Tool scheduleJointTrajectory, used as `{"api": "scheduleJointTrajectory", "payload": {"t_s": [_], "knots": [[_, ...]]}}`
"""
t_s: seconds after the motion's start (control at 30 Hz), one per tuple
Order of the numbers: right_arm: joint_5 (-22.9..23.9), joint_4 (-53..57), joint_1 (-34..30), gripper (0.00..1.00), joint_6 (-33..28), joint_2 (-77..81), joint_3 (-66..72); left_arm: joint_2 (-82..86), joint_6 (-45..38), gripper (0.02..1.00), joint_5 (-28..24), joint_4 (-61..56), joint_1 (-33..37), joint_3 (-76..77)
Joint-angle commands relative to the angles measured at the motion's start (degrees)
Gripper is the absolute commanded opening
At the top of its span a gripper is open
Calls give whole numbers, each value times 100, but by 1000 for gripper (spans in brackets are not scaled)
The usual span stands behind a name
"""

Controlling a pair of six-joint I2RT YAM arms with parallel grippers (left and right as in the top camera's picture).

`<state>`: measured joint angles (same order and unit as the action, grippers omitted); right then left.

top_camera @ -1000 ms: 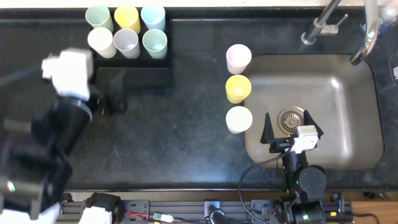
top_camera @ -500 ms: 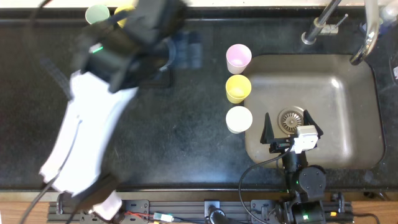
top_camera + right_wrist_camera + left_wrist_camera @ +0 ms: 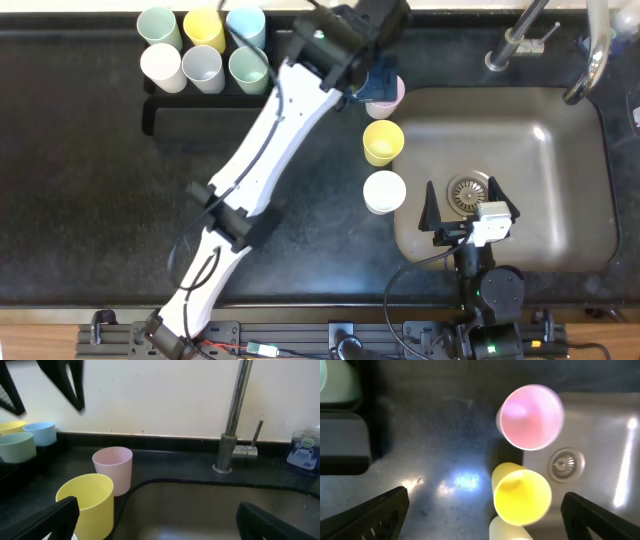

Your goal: Store Cups

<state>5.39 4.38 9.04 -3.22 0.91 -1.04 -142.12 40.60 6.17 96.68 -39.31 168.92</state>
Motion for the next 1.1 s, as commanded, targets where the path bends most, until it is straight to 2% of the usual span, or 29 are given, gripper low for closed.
{"api": "scheduleJointTrajectory", "payload": {"t_s": [0.03,0.33,0.7,0.77,1.1], "knots": [[20,-31,-7,998,-20,-33,74,-503,304,1000,-13,-37,-15,170],[20,-31,-7,998,-20,-33,74,-949,341,998,-24,-785,20,170],[20,-31,-7,998,-20,-33,74,-1384,343,989,-61,-896,105,168],[20,-31,-7,998,-20,-33,74,-1460,341,939,-74,-988,105,168],[20,-31,-7,1000,-20,-33,74,-1541,317,538,140,-1207,105,168]]}}
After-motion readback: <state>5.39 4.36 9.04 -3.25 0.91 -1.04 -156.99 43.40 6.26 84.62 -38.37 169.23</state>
